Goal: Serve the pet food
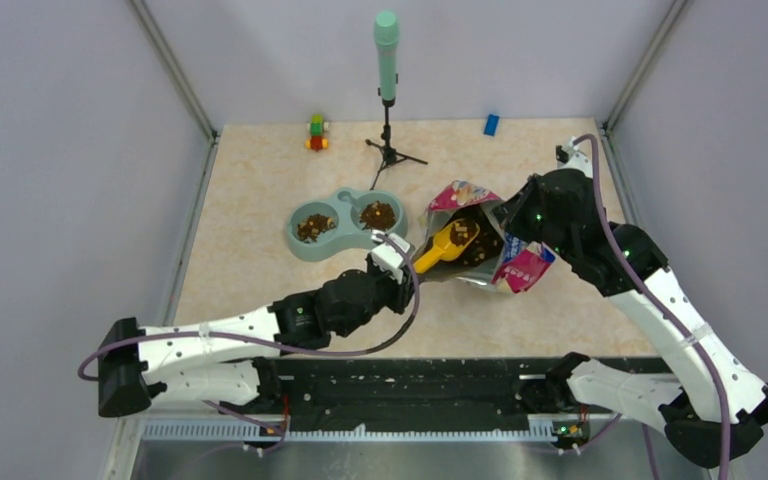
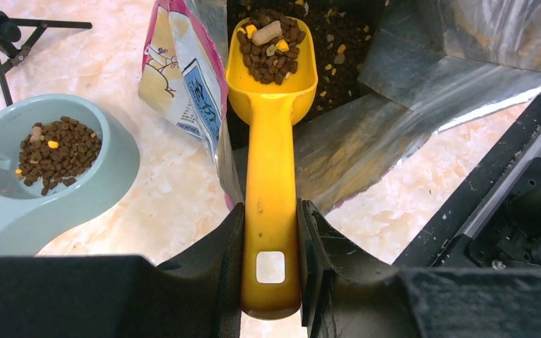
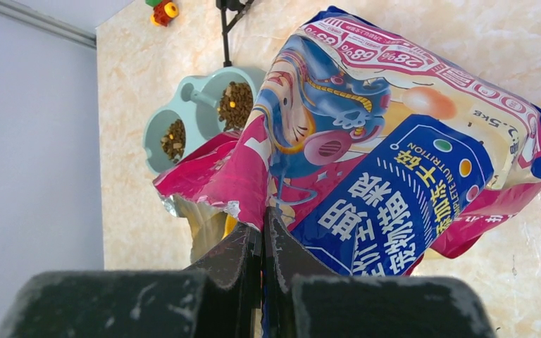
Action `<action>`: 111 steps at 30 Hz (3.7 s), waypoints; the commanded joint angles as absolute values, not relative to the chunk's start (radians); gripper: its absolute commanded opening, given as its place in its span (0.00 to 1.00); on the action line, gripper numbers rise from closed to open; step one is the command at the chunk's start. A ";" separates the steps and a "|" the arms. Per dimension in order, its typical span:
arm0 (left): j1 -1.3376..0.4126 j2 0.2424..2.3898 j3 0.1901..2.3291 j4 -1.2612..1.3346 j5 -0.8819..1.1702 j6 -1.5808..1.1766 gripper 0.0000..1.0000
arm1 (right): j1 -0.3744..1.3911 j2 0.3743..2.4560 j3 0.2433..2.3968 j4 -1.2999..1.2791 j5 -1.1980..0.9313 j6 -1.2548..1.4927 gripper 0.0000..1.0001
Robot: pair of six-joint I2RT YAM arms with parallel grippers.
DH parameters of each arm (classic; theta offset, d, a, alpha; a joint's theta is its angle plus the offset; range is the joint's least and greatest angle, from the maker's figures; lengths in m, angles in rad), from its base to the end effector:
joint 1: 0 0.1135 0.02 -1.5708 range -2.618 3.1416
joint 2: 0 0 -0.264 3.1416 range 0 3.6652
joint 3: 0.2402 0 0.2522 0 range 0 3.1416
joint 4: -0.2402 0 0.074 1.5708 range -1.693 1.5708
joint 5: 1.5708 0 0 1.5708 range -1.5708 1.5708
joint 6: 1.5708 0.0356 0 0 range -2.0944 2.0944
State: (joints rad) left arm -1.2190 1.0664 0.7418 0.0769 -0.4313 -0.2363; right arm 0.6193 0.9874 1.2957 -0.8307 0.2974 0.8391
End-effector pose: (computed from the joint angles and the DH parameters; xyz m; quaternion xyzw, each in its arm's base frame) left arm 0.0990 -0.2266 0.2973 0.2478 0.7416 -0.2731 0.5604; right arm 0.1554 0.0980 0.4114 0.1676 0.8429 0.2342 0.4546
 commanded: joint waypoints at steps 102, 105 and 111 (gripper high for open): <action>-1.279 0.686 0.818 -0.175 -0.295 -0.217 0.00 | 0.611 0.982 1.360 -0.835 0.355 0.822 0.00; -1.278 0.661 0.830 -0.204 -0.308 -0.217 0.00 | 0.610 0.985 1.362 -0.834 0.357 0.822 0.00; -1.278 0.599 0.846 -0.266 -0.371 -0.212 0.00 | 0.611 0.995 1.363 -0.826 0.353 0.821 0.00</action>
State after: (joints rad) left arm -1.2770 0.6449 0.7902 -0.2649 -0.3302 -0.2108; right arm 0.6186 1.0042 1.3167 -0.8433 0.3386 0.8303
